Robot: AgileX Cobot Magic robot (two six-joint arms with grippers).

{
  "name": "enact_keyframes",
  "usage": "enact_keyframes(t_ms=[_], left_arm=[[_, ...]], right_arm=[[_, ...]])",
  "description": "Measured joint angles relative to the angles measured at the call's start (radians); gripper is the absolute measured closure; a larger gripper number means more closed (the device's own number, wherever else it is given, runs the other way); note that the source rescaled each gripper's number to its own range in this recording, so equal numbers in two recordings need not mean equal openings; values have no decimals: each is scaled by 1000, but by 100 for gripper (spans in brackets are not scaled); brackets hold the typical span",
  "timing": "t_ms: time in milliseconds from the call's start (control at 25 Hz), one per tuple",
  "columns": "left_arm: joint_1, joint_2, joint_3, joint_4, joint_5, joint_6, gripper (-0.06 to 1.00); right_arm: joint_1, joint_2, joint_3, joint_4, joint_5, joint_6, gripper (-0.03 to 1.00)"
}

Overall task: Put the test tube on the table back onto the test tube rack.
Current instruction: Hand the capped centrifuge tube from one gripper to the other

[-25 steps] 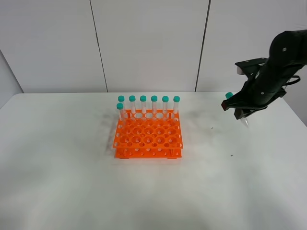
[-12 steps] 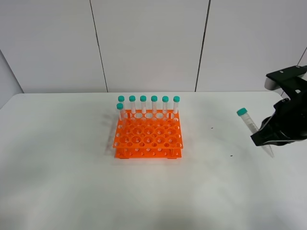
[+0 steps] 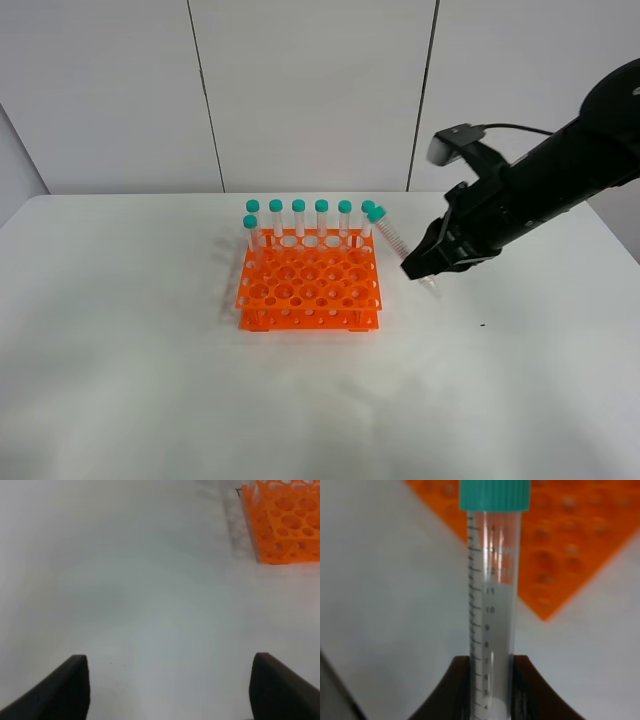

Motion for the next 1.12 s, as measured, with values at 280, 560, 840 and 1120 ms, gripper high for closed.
enact_keyframes(t_ms=[280, 560, 840, 1120], left_arm=[[0, 0, 0, -1, 0, 0, -6], [0, 3, -29, -16, -31, -42, -6], [0, 283, -209, -183, -147, -12, -6], [0, 717, -239, -531, -382, 280, -6]], right_arm=[[-49, 37, 0, 240, 136, -250, 94], [-49, 37, 0, 249, 169, -272, 94], [-24, 37, 0, 249, 158, -275, 94], [-24, 37, 0, 249, 118, -275, 94]])
